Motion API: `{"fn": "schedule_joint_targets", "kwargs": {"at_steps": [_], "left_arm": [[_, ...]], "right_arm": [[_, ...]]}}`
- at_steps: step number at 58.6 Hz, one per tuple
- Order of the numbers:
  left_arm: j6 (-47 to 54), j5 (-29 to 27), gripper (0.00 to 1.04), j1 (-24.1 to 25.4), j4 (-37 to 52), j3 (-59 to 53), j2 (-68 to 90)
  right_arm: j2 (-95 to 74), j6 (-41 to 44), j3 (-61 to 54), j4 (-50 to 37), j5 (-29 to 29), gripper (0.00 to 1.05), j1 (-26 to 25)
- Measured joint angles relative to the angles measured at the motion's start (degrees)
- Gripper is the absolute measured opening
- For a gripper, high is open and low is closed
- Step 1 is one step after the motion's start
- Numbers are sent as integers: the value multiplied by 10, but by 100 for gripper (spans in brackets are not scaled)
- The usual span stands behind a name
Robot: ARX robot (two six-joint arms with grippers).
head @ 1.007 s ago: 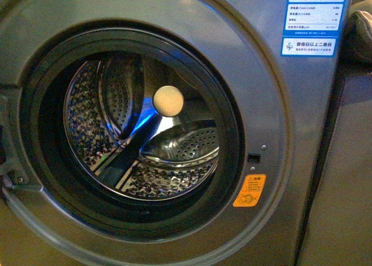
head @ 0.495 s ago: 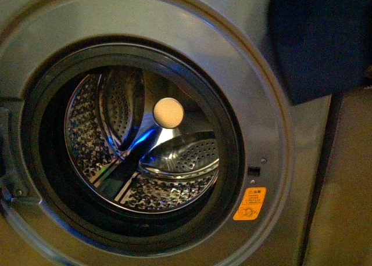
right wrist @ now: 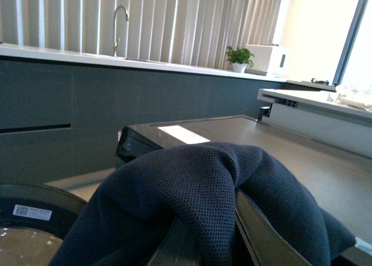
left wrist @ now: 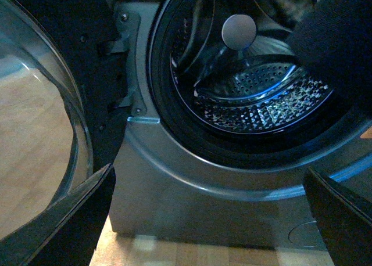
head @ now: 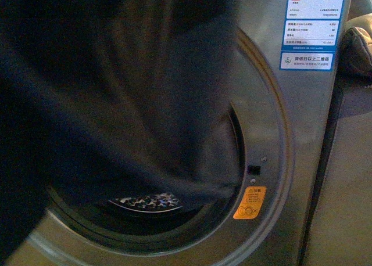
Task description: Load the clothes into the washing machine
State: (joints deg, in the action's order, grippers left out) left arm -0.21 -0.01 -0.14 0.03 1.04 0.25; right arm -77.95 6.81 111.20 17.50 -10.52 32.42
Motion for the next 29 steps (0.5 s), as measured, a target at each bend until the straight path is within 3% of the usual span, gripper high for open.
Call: {"fn": "schedule_joint_targets", "kwargs": {"at_steps": [29], "left_arm": [[0,0,98,0,0,0,0]], "right_arm": [[3,0,-3,-2,6,6,0]]}}
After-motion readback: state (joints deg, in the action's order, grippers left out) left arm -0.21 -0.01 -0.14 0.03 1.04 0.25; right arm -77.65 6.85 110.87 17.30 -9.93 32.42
